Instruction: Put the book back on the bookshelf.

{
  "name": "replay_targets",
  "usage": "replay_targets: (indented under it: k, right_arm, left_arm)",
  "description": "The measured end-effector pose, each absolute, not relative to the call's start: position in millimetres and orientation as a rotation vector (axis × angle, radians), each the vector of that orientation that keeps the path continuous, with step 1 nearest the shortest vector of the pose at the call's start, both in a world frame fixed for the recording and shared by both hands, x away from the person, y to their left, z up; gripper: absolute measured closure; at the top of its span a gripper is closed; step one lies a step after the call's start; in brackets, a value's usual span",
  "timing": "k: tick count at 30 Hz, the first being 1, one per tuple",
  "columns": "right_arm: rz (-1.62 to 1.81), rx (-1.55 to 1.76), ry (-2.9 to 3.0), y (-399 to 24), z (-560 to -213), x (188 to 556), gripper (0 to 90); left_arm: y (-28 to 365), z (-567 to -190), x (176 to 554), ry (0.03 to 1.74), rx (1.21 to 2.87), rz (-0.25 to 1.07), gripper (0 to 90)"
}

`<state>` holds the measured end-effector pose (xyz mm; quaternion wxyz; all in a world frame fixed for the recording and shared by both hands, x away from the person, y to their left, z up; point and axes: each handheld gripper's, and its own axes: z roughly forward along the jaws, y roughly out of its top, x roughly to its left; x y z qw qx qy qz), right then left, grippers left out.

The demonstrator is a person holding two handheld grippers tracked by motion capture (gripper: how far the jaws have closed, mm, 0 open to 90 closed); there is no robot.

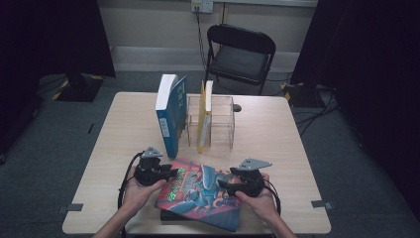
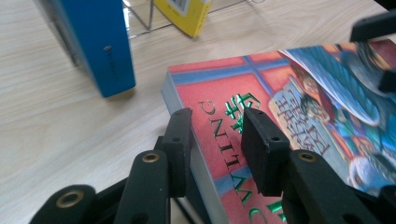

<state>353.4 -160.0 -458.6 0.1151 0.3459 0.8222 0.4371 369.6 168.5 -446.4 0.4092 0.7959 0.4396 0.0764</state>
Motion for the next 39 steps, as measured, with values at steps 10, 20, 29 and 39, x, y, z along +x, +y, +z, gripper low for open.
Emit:
replay_targets:
  k: [10,20,29,39]
  right_arm:
    - [1.266,1.0,2.414,-169.8,-456.1,328.0,37.7]
    - [1.252,0.945,2.484,-164.0,-451.5,336.6,38.9]
    - [1.239,0.943,2.506,-154.6,-450.0,357.0,37.8]
    - [1.295,0.991,2.486,-158.0,-454.8,354.4,41.4]
  left_arm:
    - [144.7,-445.1,382.4,1.07,2.041,0.181,63.9]
    - [121.6,-443.5,397.0,1.023,2.078,0.173,64.2]
    - [128.9,-446.3,401.3,1.009,2.051,0.088,64.5]
    - [157.8,-442.5,363.5,0.969,2.103,0.105,62.6]
